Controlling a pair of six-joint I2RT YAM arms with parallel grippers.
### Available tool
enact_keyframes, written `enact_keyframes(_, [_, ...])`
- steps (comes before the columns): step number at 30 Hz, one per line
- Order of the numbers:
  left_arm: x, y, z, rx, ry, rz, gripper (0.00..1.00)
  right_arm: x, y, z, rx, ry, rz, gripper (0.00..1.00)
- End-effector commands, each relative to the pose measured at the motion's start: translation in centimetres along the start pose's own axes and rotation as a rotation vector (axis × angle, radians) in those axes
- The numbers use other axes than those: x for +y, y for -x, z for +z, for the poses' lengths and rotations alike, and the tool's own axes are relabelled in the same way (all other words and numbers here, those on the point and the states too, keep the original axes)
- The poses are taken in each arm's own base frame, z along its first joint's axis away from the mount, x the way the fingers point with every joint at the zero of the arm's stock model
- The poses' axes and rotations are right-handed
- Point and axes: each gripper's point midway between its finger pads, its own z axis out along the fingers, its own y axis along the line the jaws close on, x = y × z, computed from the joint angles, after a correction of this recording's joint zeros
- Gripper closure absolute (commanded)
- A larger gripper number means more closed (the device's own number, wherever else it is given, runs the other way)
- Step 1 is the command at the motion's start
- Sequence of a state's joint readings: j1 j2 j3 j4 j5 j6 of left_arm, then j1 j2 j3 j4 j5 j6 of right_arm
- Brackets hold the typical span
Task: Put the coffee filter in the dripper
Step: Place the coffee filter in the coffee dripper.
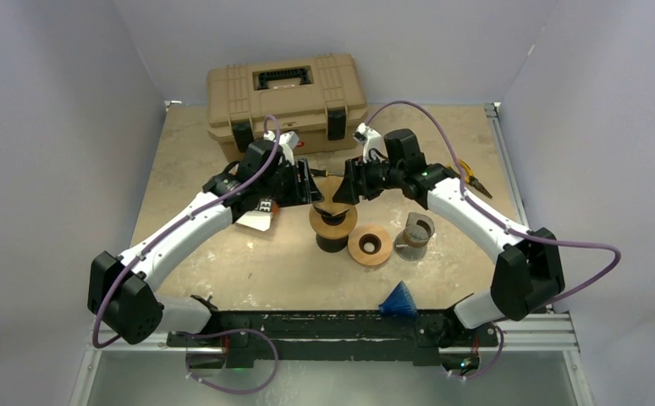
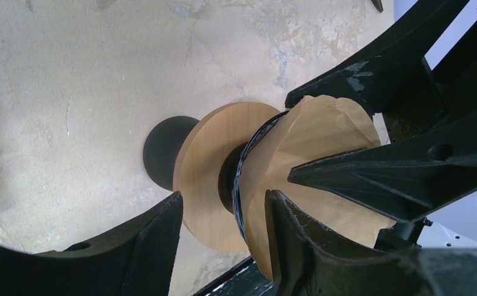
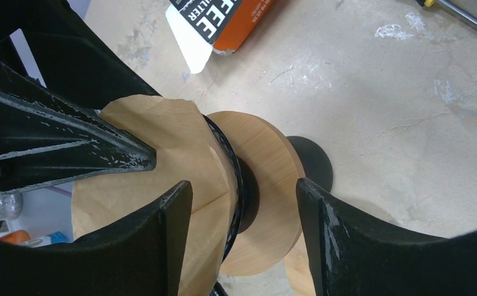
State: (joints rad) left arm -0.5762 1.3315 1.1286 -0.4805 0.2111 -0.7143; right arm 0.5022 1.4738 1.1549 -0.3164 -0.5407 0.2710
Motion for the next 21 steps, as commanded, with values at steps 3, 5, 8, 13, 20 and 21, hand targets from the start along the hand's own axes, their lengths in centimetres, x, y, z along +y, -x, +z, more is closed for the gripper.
enact_keyframes(3, [-0.2,0.1,0.4,-0.007,-0.028,-0.005,0.5,0.9,0.4,0.3,-0.015,0.037,-0.032,0.35])
enact_keyframes(5, [0.0,0.0,0.5,-0.003,-0.021,-0.005,0.5,0.9,0.3,0.4,-0.014,0.039,-0.033,0.36])
enact_keyframes(8, [0.1,-0.2,0.7,0.003,-0.019,-0.01,0.5,1.0,0.2,0.5,-0.009,0.04,-0.031,0.38])
enact_keyframes(13, [0.4,-0.3,0.8,0.005,-0.009,-0.012,0.51,0.9,0.1,0.6,-0.005,0.028,-0.027,0.42])
enact_keyframes(20, [0.9,-0.7,1.1,0.019,0.01,-0.012,0.52,0.4,-0.5,1.0,0.016,-0.01,-0.023,0.45])
enact_keyframes(21, [0.9,-0.7,1.1,0.02,0.011,-0.012,0.53,0.4,-0.5,1.1,0.019,-0.012,-0.023,0.45])
